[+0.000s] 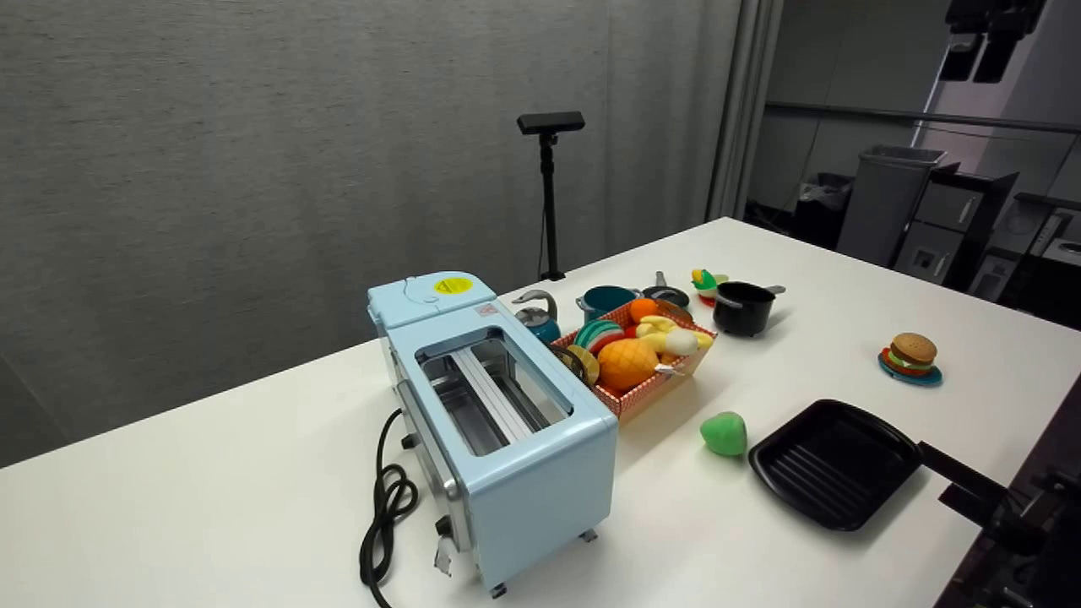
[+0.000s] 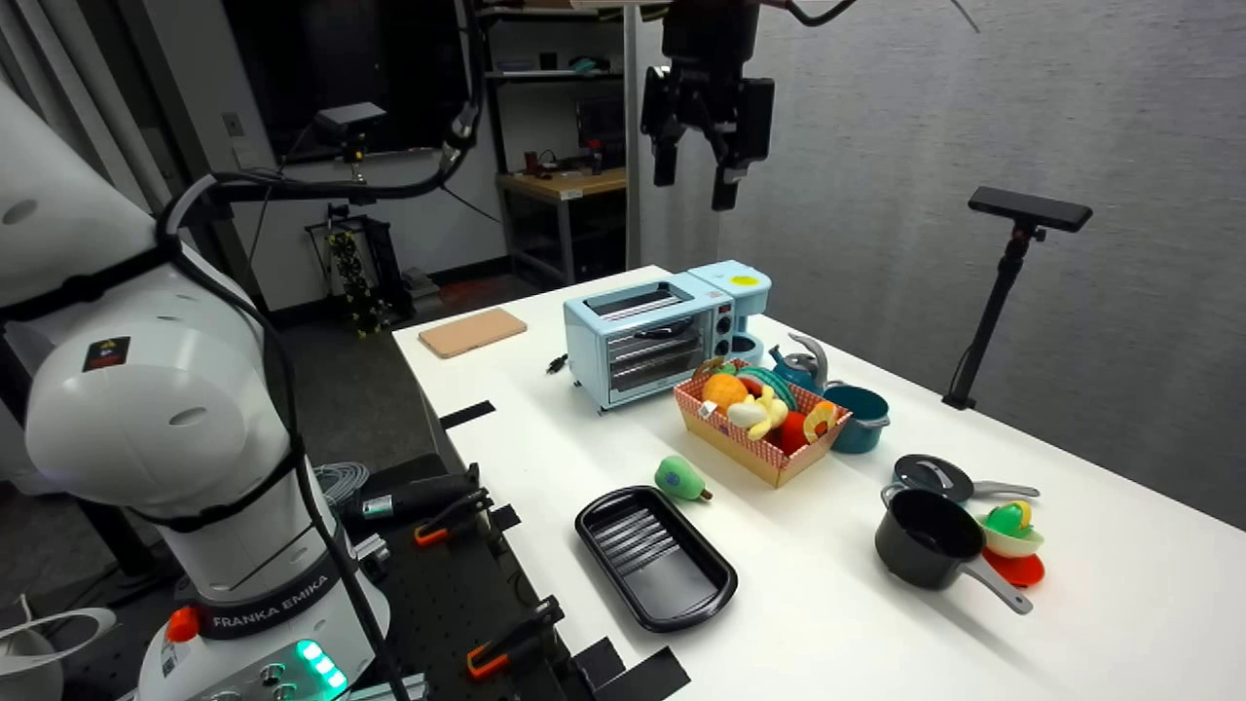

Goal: Take the banana plush toy from the box and put it in the black pot

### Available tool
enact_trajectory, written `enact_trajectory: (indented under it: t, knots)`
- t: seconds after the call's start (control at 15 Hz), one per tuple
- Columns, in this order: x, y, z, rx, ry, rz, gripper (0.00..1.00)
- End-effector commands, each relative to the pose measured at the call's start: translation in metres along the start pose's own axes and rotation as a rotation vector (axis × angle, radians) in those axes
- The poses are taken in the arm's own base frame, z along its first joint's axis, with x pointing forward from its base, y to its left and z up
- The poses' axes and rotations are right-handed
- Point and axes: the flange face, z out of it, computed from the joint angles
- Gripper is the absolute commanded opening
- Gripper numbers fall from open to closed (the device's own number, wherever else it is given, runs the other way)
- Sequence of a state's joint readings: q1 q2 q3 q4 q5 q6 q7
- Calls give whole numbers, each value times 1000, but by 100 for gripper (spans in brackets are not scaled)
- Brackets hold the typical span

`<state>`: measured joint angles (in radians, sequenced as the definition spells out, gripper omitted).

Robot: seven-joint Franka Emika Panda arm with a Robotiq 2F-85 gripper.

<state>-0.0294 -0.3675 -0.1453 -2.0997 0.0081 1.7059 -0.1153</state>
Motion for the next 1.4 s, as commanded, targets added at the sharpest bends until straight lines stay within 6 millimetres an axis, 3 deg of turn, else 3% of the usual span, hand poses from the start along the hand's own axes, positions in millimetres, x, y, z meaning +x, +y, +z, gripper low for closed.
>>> enact_trajectory:
  t: [0.0,0.53,1.13,1.33]
  knots:
    - [3,3,-3,-4,30,12,100]
    - [19,12,-10,-26,136,7,100]
    - [48,28,4,-25,107,71,100]
    - [63,23,11,-30,95,85,100]
